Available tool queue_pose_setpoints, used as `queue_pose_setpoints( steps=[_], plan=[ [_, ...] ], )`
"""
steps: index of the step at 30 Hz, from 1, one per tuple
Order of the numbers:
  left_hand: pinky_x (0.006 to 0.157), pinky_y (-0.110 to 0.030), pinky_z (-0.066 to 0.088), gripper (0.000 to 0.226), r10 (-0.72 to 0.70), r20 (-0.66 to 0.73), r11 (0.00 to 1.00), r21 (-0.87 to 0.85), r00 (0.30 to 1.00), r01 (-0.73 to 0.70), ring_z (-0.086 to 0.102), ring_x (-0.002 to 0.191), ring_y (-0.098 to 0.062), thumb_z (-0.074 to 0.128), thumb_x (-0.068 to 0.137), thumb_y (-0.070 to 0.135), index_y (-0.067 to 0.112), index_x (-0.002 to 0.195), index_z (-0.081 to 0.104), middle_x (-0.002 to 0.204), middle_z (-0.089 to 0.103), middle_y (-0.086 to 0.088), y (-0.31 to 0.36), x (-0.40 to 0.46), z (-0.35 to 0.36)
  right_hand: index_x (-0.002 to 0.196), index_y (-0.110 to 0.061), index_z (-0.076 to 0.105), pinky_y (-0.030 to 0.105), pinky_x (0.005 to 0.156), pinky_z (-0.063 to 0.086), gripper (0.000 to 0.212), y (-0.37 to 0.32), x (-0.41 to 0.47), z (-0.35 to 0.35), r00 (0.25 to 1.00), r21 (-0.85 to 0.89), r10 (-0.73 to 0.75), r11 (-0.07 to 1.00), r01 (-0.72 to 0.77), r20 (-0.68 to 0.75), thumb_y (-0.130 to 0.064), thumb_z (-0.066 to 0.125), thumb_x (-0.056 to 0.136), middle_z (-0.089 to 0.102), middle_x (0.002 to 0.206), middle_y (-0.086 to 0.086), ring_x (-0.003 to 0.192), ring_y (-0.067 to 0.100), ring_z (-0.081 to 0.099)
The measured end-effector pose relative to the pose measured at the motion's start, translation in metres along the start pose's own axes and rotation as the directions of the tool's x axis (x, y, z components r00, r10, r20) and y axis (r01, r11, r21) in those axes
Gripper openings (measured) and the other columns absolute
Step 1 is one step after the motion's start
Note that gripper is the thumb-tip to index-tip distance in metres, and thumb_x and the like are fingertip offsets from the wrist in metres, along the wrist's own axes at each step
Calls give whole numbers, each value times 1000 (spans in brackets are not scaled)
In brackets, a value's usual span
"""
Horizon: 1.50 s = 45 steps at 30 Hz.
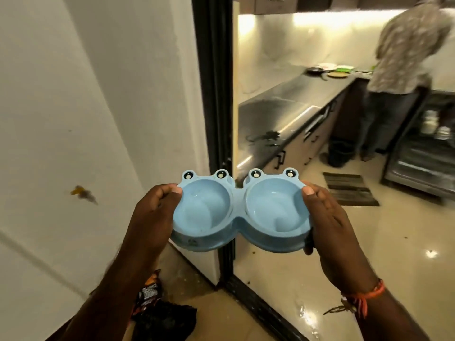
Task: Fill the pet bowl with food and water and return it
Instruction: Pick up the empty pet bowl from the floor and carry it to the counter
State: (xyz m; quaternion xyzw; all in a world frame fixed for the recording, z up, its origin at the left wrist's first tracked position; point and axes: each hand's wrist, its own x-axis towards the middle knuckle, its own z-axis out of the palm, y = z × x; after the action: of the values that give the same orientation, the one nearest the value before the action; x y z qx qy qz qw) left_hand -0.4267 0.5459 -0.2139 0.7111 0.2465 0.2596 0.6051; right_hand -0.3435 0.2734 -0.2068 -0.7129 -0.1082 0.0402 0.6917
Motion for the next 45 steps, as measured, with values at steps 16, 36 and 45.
queue_pose_setpoints(
  steps=[16, 36, 45],
  plan=[
    [68, -30, 52, 30, 34, 291, 999, -10, 956, -32, 70, 92, -12, 55, 81, 54, 41, 103, 70, 100, 73, 11, 13, 16, 182, 118, -46, 57, 23, 46, 47, 37, 18, 15, -138, 954, -104, 74, 989, -109, -290, -69, 49, 90, 68, 92, -1, 57, 8, 61],
    [74, -46, 54, 14, 41, 381, 997, 40, 924, -61, 69, 93, -30, 59, 103, 40, 32, 104, 70, 98, 73, -4, 15, 139, 328, 119, -51, 49, 19, 48, 49, 40, 61, 176, -193, 918, -134, 142, 970, -204, -371, -73, 42, 85, 65, 102, -3, 77, 19, 64],
    [76, -46, 56, 17, 50, 456, 992, 77, 888, -96, 68, 94, -28, 55, 105, 39, 29, 110, 68, 102, 72, -4, 28, 223, 389, 111, -51, 54, 19, 45, 45, 17, 67, 278, -206, 893, -139, 103, 974, -180, -437, -60, 45, 99, 67, 92, 2, 62, 13, 58]
  ],
)
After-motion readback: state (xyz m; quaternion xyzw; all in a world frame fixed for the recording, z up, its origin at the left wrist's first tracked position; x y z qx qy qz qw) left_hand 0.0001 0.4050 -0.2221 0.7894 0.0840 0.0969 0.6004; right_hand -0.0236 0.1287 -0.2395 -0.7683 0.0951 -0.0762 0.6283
